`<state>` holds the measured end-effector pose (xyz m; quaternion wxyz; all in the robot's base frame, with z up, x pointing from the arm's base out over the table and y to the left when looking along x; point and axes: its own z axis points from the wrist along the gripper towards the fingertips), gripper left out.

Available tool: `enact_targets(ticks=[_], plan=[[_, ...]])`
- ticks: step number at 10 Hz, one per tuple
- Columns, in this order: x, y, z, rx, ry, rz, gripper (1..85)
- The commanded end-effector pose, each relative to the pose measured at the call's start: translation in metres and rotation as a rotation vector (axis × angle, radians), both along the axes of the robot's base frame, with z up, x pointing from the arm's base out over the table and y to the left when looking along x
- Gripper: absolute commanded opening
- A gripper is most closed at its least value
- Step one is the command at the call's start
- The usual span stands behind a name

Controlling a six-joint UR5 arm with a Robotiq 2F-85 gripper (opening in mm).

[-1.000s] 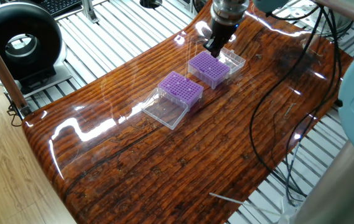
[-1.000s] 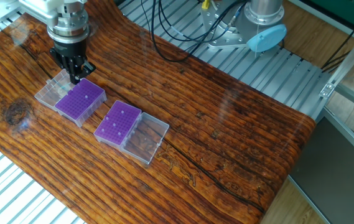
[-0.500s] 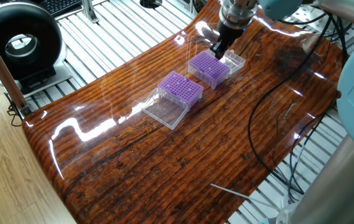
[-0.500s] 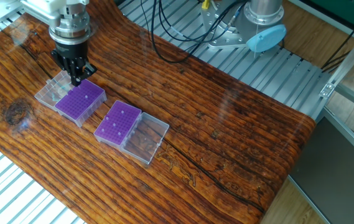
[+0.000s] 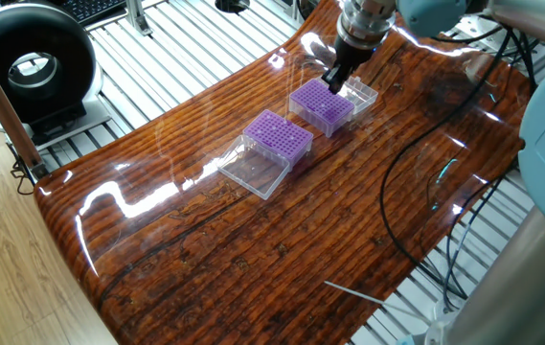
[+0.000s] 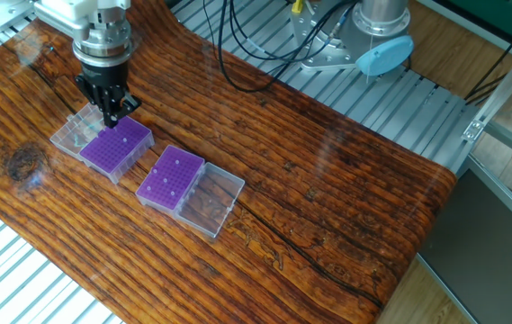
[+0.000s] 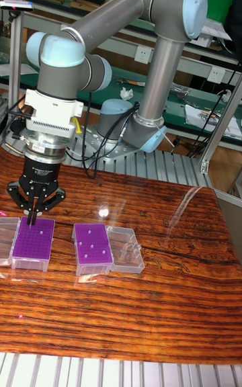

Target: Transfer all small pipette tips from one holder to another

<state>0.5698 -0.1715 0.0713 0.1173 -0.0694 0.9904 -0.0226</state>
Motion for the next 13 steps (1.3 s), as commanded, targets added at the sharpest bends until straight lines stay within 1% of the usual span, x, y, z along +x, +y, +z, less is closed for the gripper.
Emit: enact_targets(ticks=[1,8,9,10,11,13], plan=[[0.0015,0.0012,-0.0007,0.019,-0.012,-0.004,1.3],[0.0042,0.0028,-0.0039,0.040,-0.029,0.006,1.3],[0.0068,0.0054,-0.0044,0.055,-0.040,0.008,1.3],[0.0065,0.0096,-0.0049,0.077,-0.040,-0.002,1.3],[0.0056,0.0100,-0.0063,0.085,-0.038,-0.005,1.3],[0.0049,0.0099,-0.0083,0.088,-0.032,-0.014,1.3]])
